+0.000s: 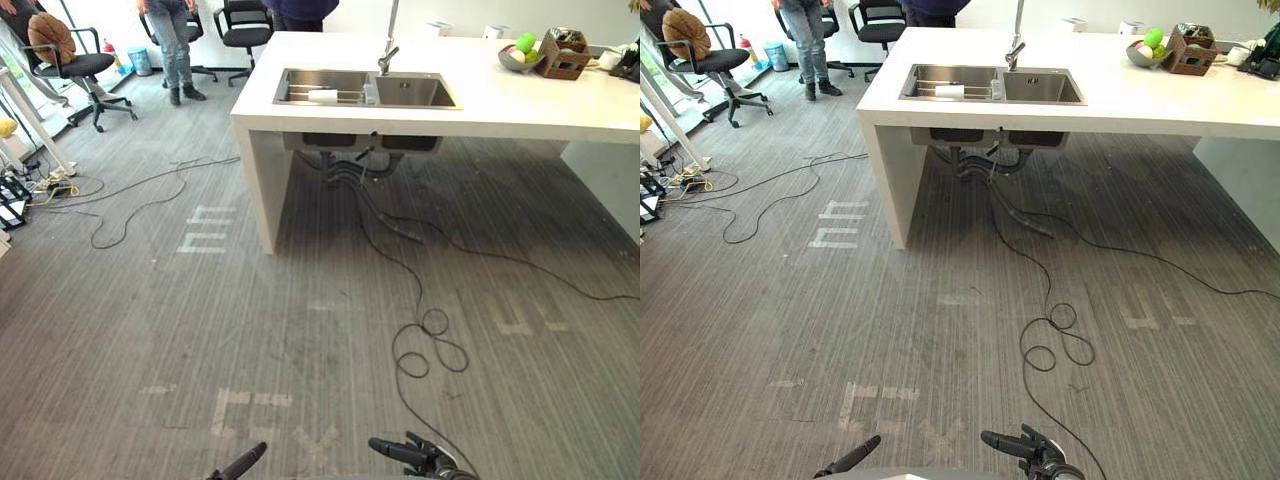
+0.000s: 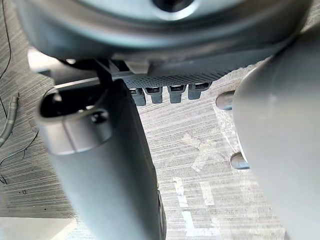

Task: Walk over to the sink, pick up the cup, carry it to the dishwasher, place the cup inside the dishwasher, then close the dishwasher door

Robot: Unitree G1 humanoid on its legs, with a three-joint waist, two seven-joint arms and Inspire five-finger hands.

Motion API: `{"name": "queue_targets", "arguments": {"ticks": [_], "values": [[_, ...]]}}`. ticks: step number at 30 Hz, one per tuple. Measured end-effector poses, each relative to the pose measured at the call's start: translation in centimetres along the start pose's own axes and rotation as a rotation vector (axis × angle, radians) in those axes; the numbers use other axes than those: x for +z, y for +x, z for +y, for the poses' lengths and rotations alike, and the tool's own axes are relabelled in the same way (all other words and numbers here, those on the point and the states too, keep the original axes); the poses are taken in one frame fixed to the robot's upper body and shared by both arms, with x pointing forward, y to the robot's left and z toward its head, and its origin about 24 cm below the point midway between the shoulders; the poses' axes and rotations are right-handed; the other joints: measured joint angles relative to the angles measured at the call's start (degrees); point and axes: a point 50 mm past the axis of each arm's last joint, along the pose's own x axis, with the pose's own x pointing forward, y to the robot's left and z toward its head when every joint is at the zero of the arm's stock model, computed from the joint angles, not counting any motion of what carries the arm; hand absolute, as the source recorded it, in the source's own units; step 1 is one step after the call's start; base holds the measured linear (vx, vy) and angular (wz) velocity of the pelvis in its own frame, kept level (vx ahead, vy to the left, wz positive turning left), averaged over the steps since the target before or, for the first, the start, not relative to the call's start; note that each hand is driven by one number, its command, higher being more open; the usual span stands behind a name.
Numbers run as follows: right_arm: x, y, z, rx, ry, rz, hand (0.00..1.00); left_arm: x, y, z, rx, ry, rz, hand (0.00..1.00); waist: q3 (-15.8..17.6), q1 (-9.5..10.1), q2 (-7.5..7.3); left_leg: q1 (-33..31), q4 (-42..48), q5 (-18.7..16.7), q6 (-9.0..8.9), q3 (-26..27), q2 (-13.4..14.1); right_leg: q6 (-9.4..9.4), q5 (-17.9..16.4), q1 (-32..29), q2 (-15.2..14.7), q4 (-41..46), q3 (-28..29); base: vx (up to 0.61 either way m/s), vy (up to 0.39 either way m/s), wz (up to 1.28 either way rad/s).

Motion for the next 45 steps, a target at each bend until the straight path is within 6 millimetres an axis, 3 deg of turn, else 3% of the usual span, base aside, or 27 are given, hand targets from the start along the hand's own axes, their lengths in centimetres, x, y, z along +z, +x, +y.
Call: {"name": "queue_targets", "arguments": {"ticks": [10, 13, 14, 16, 17, 20, 22, 23, 24, 25, 27, 28, 29, 30, 31, 33, 34, 35, 36, 37, 38, 40, 41, 43, 44, 45], "values": [[0.1, 0.0, 0.3, 0.030, 0.040, -0.011, 1.00, -0.8, -0.1, 0.6, 0.026, -0.183, 0.067, 1.00, 0.1, 0.13, 0.05, 0.5, 0.2, 0.0, 0.14, -0.6, -0.4, 0.63, -0.8, 0.0, -0.3, 1.9, -0.3, -0.03, -0.002, 0.02], [0.8, 0.0, 0.3, 0.036, 0.065, -0.042, 1.00, -0.6, 0.0, 0.8, 0.027, -0.207, 0.072, 1.00, 1.6, -0.08, -0.91, 0.9, 2.6, -2.3, 1.44, -1.9, -1.5, 1.97, -7.8, -3.8, -2.9, 14.5, -1.3, -0.04, 0.013, 0.25], [1.1, 0.0, 0.4, 0.041, 0.078, -0.058, 1.00, -0.7, -0.1, 1.2, 0.034, -0.229, 0.077, 1.00, 2.2, 0.40, -1.46, 1.0, 3.7, -3.3, 2.35, -2.1, -3.4, 3.30, -11.9, -6.5, -5.7, 22.2, -1.5, -0.05, 0.039, 0.15], [1.7, 0.0, 0.2, 0.041, 0.085, -0.083, 1.00, -1.2, -0.1, 1.5, 0.044, -0.256, 0.088, 1.00, 2.5, 0.25, -1.75, 1.8, 3.0, -3.7, 3.72, -2.2, -4.5, 3.71, -12.3, -11.0, -7.9, 32.7, -1.3, 0.00, 0.057, 0.06], [2.7, 0.0, 0.3, 0.056, 0.130, -0.121, 1.00, -1.5, -0.2, 2.0, 0.061, -0.264, 0.098, 1.00, 3.9, -0.25, -1.33, 3.5, 3.2, -3.8, 4.52, -2.5, -4.3, 3.00, -13.1, -14.4, -8.8, 39.3, -1.7, 0.06, 0.076, 0.07], [2.5, -0.1, 0.0, 0.072, 0.201, -0.131, 1.00, -2.6, -0.4, 3.1, 0.108, -0.282, 0.142, 1.00, 4.2, -0.35, -1.07, 4.7, 3.8, -5.7, 4.04, -3.0, -2.0, 2.14, -13.3, -17.8, -7.5, 35.4, -5.2, 0.11, 0.035, 0.07], [2.8, -0.2, 0.0, 0.092, 0.247, -0.152, 1.00, -2.7, -0.4, 3.3, 0.116, -0.293, 0.148, 1.00, 4.4, -0.40, -0.95, 5.6, 4.2, -7.1, 3.27, -3.0, 0.0, 2.30, -10.8, -20.7, -5.8, 29.0, -6.4, 0.23, -0.036, -0.02], [2.9, -0.2, 0.0, 0.107, 0.279, -0.168, 1.00, -2.6, -0.4, 3.2, 0.114, -0.287, 0.144, 1.00, 4.7, -0.45, -0.89, 6.6, 4.9, -8.5, 2.82, -2.8, 1.2, 2.27, -7.4, -22.3, -4.6, 24.1, -6.3, 0.33, -0.099, -0.04], [3.2, -0.3, 0.1, 0.128, 0.317, -0.190, 1.00, -2.3, -0.3, 2.9, 0.106, -0.284, 0.137, 1.00, 5.9, -0.52, -0.87, 8.0, 6.6, -11.1, 2.17, -2.8, 1.9, 2.22, -4.3, -22.9, -4.0, 19.9, -5.7, 0.35, -0.118, -0.03], [3.3, -0.3, 0.1, 0.136, 0.327, -0.198, 1.00, -2.2, -0.3, 2.8, 0.103, -0.284, 0.135, 1.00, 6.2, -0.51, -0.89, 8.6, 7.7, -12.6, 1.78, -2.8, 2.0, 2.26, -3.2, -23.3, -3.9, 18.7, -5.3, 0.38, -0.153, 0.06], [3.1, -0.7, -0.3, 0.152, 0.380, -0.222, 1.00, -1.8, -0.2, 2.4, 0.095, -0.316, 0.130, 1.00, 6.3, -0.75, -0.91, 10.9, 13.2, -19.7, 0.31, -3.9, 2.1, 1.75, -2.0, -24.0, -5.1, 18.2, -3.7, 0.56, -0.245, 0.24], [3.1, -0.8, -0.5, 0.148, 0.400, -0.228, 1.00, -1.8, -0.2, 2.2, 0.089, -0.330, 0.129, 1.00, 6.3, -0.93, -0.63, 12.0, 13.9, -21.3, -0.05, -4.5, 2.5, 0.48, 0.1, -23.8, -5.3, 19.6, -3.8, 0.67, -0.297, 0.57], [3.0, -1.1, -1.0, 0.140, 0.431, -0.242, 1.00, -2.0, -0.2, 1.4, 0.072, -0.351, 0.136, 1.00, 6.0, -1.55, 0.62, 14.1, 13.7, -23.0, -0.18, -5.5, 4.7, -0.93, 1.9, -23.9, -4.8, 24.5, -5.4, 0.37, -0.163, 0.58], [3.0, -1.2, -1.2, 0.140, 0.440, -0.248, 1.00, -2.0, -0.2, 1.2, 0.066, -0.362, 0.137, 1.00, 5.6, -1.65, 1.20, 14.8, 14.2, -22.5, -1.00, -5.5, 5.3, -1.38, 1.6, -24.1, -4.6, 26.8, -6.0, 0.52, -0.223, 0.49], [3.1, -1.2, -1.3, 0.139, 0.448, -0.242, 1.00, -1.9, -0.2, 0.8, 0.063, -0.363, 0.130, 1.00, 5.5, -1.53, 1.63, 15.1, 16.6, -20.6, -1.04, -5.6, 6.4, -3.76, -2.7, -24.6, -4.1, 31.4, -6.5, 0.64, -0.322, 0.19], [2.9, -1.2, -1.4, 0.139, 0.468, -0.225, 1.00, -1.9, -0.2, 0.8, 0.082, -0.379, 0.128, 1.00, 5.1, -1.90, 1.92, 14.8, 20.1, -18.2, -0.51, -5.7, 7.9, -4.17, -7.6, -24.1, -3.0, 34.8, -7.1, 0.63, -0.324, 0.00], [2.5, -1.1, -1.5, 0.131, 0.471, -0.204, 1.00, -2.3, -0.3, 1.0, 0.097, -0.376, 0.135, 1.00, 3.7, -1.95, 2.46, 12.9, 23.9, -16.1, -0.90, -6.7, 8.9, -4.53, -9.9, -23.7, -1.5, 34.7, -7.4, 0.75, -0.306, -0.09], [2.2, -1.1, -1.7, 0.123, 0.472, -0.173, 1.00, -2.2, -0.2, 0.9, 0.099, -0.380, 0.132, 1.00, 2.7, -2.00, 2.97, 7.9, 34.1, -10.9, -2.40, -8.8, 9.5, -5.00, -11.1, -21.1, 0.4, 31.8, -7.7, 0.75, -0.306, -0.09], [2.1, -1.0, -1.7, 0.122, 0.470, -0.164, 1.00, -2.1, -0.2, 0.7, 0.096, -0.381, 0.129, 1.00, 2.7, -2.00, 3.03, 6.8, 36.4, -9.0, -3.28, -8.9, 9.7, -5.05, -11.2, -20.1, 0.8, 30.7, -7.6, 0.75, -0.248, -0.03], [1.7, -1.0, -1.6, 0.122, 0.447, -0.133, 1.00, -1.9, -0.2, 0.6, 0.093, -0.387, 0.113, 1.00, 3.2, -1.76, 3.00, 1.6, 48.1, -4.0, -6.49, -7.8, 11.5, -5.58, -10.8, -14.9, 2.8, 25.0, -7.6, 0.49, -0.120, 0.03], [1.1, -1.0, -1.4, 0.120, 0.419, -0.100, 1.00, -1.1, -0.2, 0.4, 0.085, -0.385, 0.063, 1.00, 3.6, -1.64, 3.25, -4.1, 60.1, -7.7, -5.82, -5.3, 12.8, -6.96, -10.2, -8.5, 4.6, 19.5, -7.4, 0.61, -0.150, 0.02], [0.8, -0.9, -1.2, 0.130, 0.380, -0.061, 1.00, 0.3, -0.3, -0.2, 0.070, -0.230, -0.047, 1.00, 4.4, -1.02, 2.00, -12.1, 67.9, -12.9, -5.44, -3.8, 11.8, -7.07, -10.1, -1.1, 5.5, 14.1, -6.6, 0.56, -0.136, -0.18], [1.1, -0.8, -0.7, 0.161, 0.353, -0.040, 1.00, 1.8, -0.6, -0.9, 0.058, -0.055, -0.175, 1.00, 4.7, 0.30, 1.49, -17.5, 66.4, -15.5, -4.34, -2.1, 10.4, -7.15, -10.2, 1.9, 5.5, 11.9, -4.8, 0.63, -0.109, -0.62], [2.2, -0.5, 0.7, 0.226, 0.316, -0.036, 1.00, 4.4, -1.4, -2.4, 0.029, 0.131, -0.346, 1.00, 5.7, 2.17, 0.81, -23.3, 59.5, -17.7, -2.39, 1.1, 8.5, -7.09, -10.2, 4.8, 4.8, 9.4, -1.7, 0.52, -0.017, -0.87], [2.9, -0.3, 2.1, 0.280, 0.293, -0.036, 1.00, 6.2, -2.2, -4.0, 0.003, 0.245, -0.471, 1.00, 6.5, 2.94, -0.14, -26.7, 50.3, -17.5, -2.22, 3.5, 6.9, -6.22, -10.7, 6.5, 3.2, 8.7, 0.4, 0.55, 0.067, -0.98], [3.3, -0.3, 2.9, 0.322, 0.265, -0.042, 1.00, 7.4, -3.2, -5.8, -0.027, 0.328, -0.587, 1.00, 6.8, 3.29, -0.59, -27.9, 36.6, -13.5, -2.70, 5.1, 4.7, -4.53, -11.9, 7.9, 1.5, 8.6, 2.5, 0.55, 0.098, -0.94]]}}
